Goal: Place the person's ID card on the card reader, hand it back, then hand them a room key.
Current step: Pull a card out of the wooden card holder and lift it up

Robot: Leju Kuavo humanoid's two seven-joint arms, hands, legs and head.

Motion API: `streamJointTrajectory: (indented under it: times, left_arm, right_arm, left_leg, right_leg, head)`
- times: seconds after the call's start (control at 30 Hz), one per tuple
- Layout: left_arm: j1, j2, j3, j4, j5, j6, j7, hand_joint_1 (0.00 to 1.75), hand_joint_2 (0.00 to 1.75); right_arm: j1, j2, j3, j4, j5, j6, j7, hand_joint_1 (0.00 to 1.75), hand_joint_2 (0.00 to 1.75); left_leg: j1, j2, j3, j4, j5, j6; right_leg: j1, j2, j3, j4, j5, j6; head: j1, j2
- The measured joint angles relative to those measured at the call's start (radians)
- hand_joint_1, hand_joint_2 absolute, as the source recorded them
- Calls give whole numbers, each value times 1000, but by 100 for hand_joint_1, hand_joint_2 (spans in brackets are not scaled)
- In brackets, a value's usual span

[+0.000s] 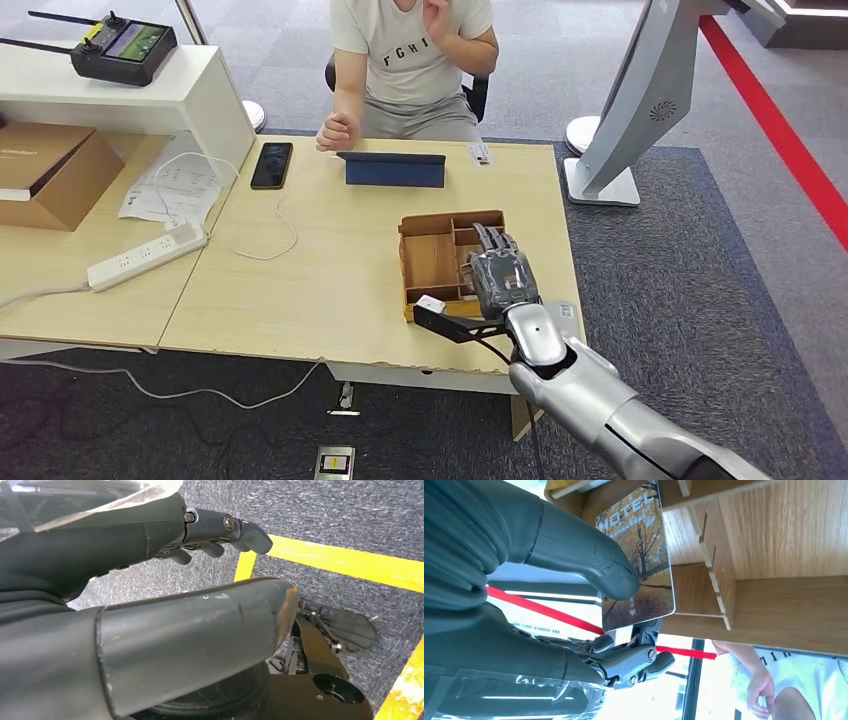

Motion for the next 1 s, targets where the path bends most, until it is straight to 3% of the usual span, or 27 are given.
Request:
streamJointTrajectory:
  times: [0.63,1.0]
  left_arm:
    - [0,-8,-1,0,-3,-19,-29,0,0]
    - [1,-7,-2,2,-23,-54,-48,0,0]
  right_arm:
    - [3,-10,-56,-45,63,-67,-2,175,175]
    - [-42,-45,-129,-173,140,-9,-6,175,175]
  left_leg:
    - [0,0,0,0,0,0]
    - [0,0,0,0,0,0]
  right_leg:
    - [0,0,0,0,0,0]
    - [0,0,0,0,0,0]
  head:
    - [0,0]
    - [0,0]
